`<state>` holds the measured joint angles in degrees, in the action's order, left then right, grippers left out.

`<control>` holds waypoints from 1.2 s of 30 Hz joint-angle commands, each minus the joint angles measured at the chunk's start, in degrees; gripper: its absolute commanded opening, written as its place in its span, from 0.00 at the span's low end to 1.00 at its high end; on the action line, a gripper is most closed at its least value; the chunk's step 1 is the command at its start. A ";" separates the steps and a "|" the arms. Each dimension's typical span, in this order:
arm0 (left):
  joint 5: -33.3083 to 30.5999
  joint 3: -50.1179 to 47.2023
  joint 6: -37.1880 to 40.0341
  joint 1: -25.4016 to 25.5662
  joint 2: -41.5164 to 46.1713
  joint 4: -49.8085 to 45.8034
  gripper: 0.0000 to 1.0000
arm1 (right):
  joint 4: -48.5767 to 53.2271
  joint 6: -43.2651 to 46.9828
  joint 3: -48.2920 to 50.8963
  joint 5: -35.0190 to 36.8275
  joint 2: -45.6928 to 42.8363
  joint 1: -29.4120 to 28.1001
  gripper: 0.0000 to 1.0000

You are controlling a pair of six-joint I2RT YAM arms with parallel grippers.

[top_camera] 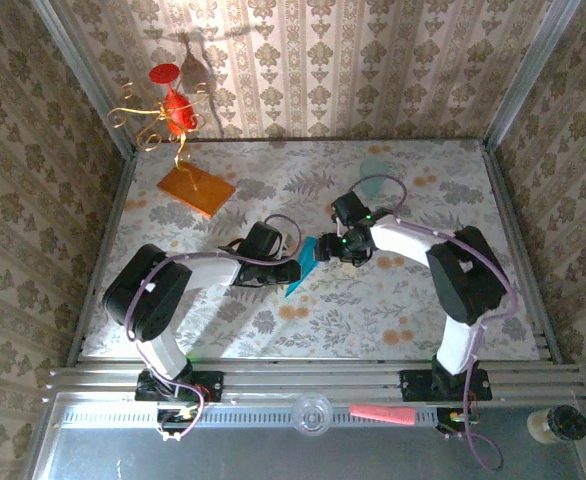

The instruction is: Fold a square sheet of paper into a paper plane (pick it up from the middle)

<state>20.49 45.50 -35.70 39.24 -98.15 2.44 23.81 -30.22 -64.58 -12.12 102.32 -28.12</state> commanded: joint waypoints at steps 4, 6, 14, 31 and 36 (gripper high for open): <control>-0.98 0.86 1.68 0.84 -3.45 -2.24 0.28 | -10.55 -5.75 5.50 -10.67 -5.48 0.00 0.63; -0.98 0.92 1.69 0.85 -3.54 -2.42 0.28 | -12.72 -7.77 5.56 -12.65 -4.57 -0.35 0.54; -0.60 0.93 1.61 0.86 -4.14 -2.41 0.29 | -16.08 -11.24 1.60 -14.74 1.44 -2.26 0.25; -0.14 0.92 1.78 0.90 -4.77 -2.59 0.29 | -12.75 -11.27 -1.95 -11.00 7.83 -2.47 0.18; 0.06 0.95 1.92 0.84 -5.03 -2.69 0.29 | -12.31 -11.27 -1.87 -9.92 8.31 -2.20 0.17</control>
<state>20.60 46.68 -35.59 39.24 -98.78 0.78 9.39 -41.19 -65.56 -23.94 109.12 -30.59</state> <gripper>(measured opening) 0.289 0.175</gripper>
